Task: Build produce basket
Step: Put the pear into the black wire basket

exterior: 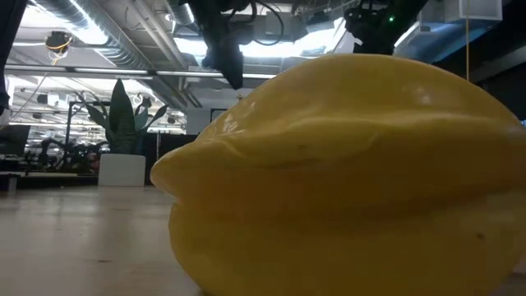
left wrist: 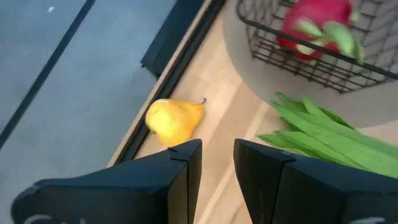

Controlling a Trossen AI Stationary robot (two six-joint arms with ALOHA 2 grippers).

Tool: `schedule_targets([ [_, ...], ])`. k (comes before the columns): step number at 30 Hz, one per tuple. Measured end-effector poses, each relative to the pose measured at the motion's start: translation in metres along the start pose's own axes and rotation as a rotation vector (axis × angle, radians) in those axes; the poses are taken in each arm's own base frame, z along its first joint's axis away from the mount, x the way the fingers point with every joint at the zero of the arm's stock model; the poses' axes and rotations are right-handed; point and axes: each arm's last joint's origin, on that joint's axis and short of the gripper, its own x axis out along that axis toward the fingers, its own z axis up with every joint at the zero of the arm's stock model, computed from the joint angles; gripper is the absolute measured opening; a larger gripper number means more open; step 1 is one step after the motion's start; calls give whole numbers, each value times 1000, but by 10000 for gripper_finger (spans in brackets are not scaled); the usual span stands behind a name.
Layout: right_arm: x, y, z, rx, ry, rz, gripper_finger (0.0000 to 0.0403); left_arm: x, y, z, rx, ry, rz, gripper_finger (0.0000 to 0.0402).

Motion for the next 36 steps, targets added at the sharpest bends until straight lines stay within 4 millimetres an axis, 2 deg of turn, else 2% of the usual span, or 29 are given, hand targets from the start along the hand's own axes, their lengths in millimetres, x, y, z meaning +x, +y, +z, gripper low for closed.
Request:
schedule_targets([
  [4,0,0,0,-1,0,0,126,0,0,0,-11,-1,-26,83],
  [7,0,0,0,-1,0,0,126,3,0,0,3,-2,-69,99],
  [16,0,0,0,0,0,0,126,17,-1,-1,142,24,-107,223],
  [20,0,0,0,-1,0,0,126,26,0,-9,385,95,-139,272],
  [23,0,0,0,0,0,1,126,38,3,-14,547,136,-173,292],
  [26,0,0,0,-1,0,1,126,53,11,-15,610,158,-167,298],
  [32,0,0,0,-1,-1,1,126,94,27,-23,593,226,-146,300],
  [36,0,0,0,-1,-1,1,126,114,34,-32,533,264,-217,300],
])
